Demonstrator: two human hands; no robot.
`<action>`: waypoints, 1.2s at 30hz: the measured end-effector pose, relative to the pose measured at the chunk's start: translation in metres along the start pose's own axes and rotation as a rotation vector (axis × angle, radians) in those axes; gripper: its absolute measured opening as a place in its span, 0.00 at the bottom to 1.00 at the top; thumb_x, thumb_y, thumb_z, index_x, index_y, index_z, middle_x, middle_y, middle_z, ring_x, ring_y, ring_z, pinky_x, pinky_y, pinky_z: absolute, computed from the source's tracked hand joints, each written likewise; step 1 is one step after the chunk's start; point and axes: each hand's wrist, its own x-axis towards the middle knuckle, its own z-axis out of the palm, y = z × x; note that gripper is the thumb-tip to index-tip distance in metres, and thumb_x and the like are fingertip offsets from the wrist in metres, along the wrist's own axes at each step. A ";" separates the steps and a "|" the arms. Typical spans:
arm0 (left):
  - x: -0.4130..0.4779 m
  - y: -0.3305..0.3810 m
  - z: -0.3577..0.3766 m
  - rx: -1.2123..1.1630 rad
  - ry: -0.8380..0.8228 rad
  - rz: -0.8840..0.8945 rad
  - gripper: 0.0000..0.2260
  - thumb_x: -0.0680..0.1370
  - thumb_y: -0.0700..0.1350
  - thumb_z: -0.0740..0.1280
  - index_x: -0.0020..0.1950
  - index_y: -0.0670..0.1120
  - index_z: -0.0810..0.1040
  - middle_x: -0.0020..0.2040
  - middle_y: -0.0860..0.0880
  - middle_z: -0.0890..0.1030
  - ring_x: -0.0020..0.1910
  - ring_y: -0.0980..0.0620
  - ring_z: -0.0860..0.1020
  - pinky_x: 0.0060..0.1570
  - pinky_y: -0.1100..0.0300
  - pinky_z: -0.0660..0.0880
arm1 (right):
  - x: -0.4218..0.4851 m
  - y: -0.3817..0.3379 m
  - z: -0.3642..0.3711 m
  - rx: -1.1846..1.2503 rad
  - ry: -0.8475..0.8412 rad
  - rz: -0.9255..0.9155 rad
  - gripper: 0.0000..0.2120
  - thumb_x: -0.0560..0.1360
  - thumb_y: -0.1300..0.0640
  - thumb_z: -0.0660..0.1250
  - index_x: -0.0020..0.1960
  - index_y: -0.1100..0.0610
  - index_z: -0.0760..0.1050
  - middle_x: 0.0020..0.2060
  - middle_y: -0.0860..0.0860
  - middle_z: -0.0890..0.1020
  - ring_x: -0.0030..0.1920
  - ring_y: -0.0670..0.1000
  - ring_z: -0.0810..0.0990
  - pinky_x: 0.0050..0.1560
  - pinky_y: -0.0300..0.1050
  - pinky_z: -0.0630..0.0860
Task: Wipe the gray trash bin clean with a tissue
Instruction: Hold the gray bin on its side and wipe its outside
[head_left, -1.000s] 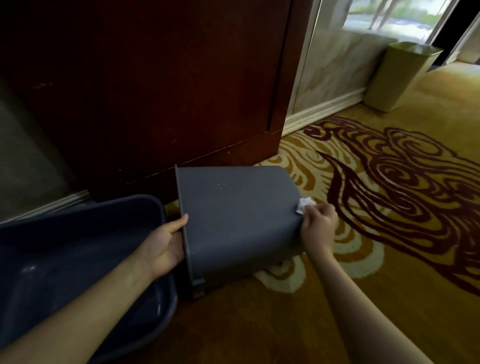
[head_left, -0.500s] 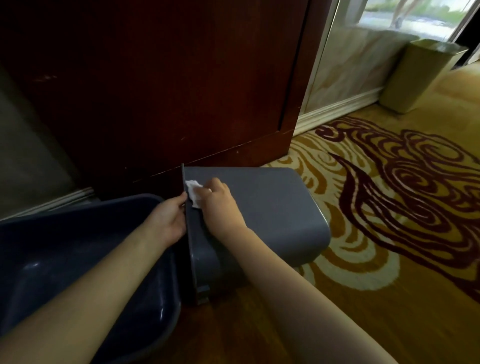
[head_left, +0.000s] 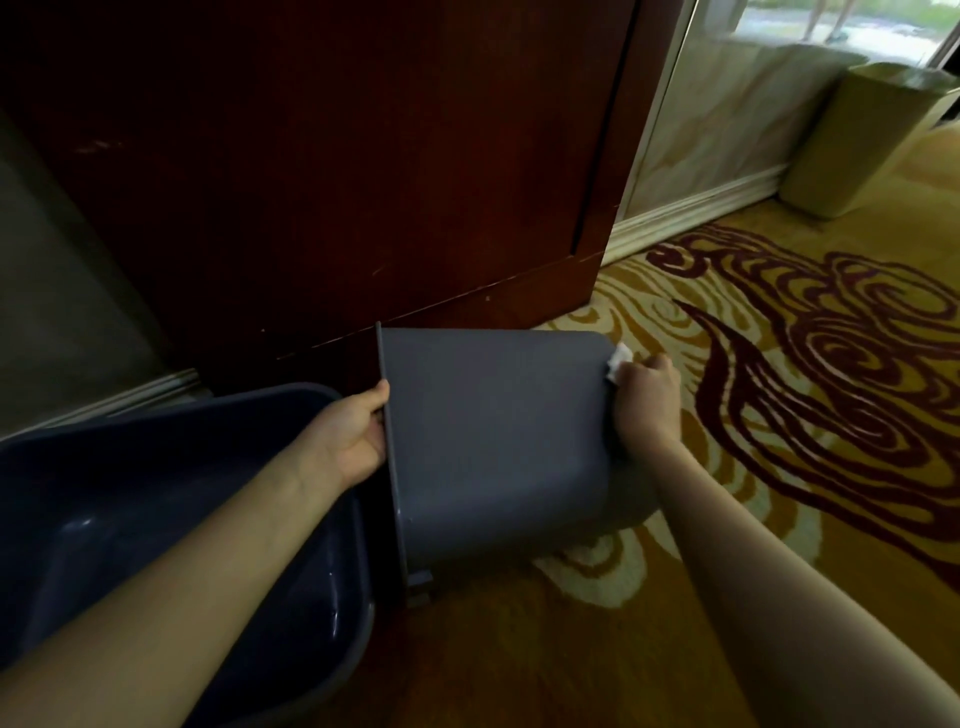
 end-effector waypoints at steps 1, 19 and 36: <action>0.000 0.000 0.000 0.013 0.003 0.001 0.15 0.81 0.44 0.55 0.65 0.42 0.71 0.50 0.43 0.79 0.48 0.47 0.77 0.51 0.49 0.72 | 0.001 0.003 -0.004 0.010 0.046 0.072 0.12 0.78 0.57 0.59 0.58 0.60 0.72 0.57 0.58 0.73 0.49 0.54 0.75 0.48 0.49 0.73; 0.015 0.003 -0.012 -0.009 -0.027 -0.024 0.11 0.80 0.47 0.58 0.51 0.44 0.78 0.48 0.44 0.81 0.47 0.47 0.79 0.42 0.52 0.75 | -0.072 -0.047 0.025 -0.051 -0.096 -0.446 0.11 0.75 0.66 0.59 0.54 0.62 0.76 0.50 0.63 0.73 0.51 0.61 0.71 0.50 0.52 0.69; 0.028 0.018 0.006 0.108 -0.062 0.169 0.18 0.77 0.32 0.55 0.64 0.43 0.71 0.46 0.44 0.79 0.43 0.48 0.78 0.39 0.55 0.77 | -0.043 0.052 -0.055 0.500 0.024 0.538 0.14 0.78 0.63 0.58 0.62 0.58 0.74 0.57 0.55 0.76 0.39 0.48 0.74 0.42 0.45 0.72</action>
